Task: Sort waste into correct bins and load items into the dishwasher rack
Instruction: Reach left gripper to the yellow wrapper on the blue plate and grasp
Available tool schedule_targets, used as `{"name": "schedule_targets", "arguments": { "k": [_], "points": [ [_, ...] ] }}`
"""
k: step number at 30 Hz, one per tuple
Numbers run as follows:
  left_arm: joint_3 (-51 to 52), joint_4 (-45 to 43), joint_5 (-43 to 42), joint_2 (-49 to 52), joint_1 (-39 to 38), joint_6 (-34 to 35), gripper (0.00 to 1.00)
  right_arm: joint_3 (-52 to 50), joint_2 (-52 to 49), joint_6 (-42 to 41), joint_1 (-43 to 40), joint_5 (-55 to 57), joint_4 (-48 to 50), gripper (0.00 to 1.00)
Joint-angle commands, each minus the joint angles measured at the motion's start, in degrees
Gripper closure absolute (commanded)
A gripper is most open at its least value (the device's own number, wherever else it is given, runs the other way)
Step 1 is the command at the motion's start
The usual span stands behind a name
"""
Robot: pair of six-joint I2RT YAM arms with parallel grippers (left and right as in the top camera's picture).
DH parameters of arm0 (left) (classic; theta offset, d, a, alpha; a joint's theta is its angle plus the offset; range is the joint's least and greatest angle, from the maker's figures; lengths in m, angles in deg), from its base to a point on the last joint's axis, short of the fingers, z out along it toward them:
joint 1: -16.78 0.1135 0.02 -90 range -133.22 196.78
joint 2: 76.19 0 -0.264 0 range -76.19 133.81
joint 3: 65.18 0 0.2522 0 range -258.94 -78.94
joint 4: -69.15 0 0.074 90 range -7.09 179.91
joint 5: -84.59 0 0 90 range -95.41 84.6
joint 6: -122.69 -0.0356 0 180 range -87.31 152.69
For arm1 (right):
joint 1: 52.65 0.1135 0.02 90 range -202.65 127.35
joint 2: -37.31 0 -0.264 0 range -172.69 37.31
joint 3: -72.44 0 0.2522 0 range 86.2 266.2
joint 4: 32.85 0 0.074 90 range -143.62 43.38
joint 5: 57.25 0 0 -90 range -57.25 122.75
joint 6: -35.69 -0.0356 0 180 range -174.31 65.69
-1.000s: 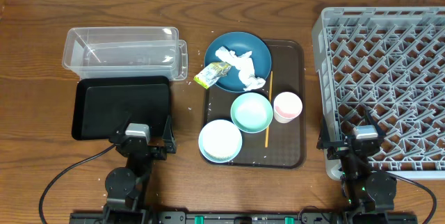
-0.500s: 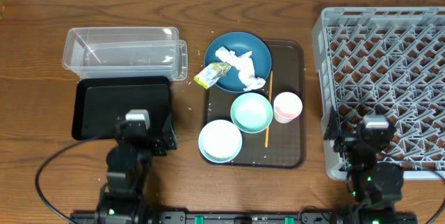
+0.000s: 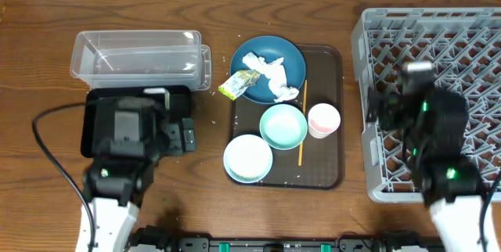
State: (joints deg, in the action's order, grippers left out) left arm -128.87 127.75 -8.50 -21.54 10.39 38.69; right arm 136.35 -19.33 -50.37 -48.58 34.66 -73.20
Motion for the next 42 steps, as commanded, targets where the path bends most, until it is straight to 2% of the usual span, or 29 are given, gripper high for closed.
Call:
{"name": "schedule_targets", "arguments": {
  "k": [1,5,11,18,28,42],
  "points": [
    [-5.5,3.2,-0.3,2.1,0.2,-0.1,0.01,8.2,-3.8,2.3,1.2,-0.9,-3.0,0.01],
    [-5.6,2.4,-0.3,2.1,0.2,-0.1,0.01,10.8,-5.0,2.3,1.2,-8.7,-3.3,0.01],
    [-5.6,0.5,-0.3,2.2,0.2,0.0,0.01,10.8,-4.9,2.2,1.2,-13.4,-1.4,0.01],
    [-5.6,-12.1,-6.1,4.0,0.2,1.9,0.02,10.8,-4.8,1.9,1.1,-15.1,0.1,0.01],
    [-5.6,-25.5,-6.8,16.9,-1.3,1.8,0.03,10.8,-6.3,1.9,1.1,-14.8,3.1,0.01],
    [-5.6,-30.4,-8.8,33.2,-7.3,1.9,0.02,10.8,-8.6,1.9,1.1,-14.8,2.4,0.01]
  ]
}}
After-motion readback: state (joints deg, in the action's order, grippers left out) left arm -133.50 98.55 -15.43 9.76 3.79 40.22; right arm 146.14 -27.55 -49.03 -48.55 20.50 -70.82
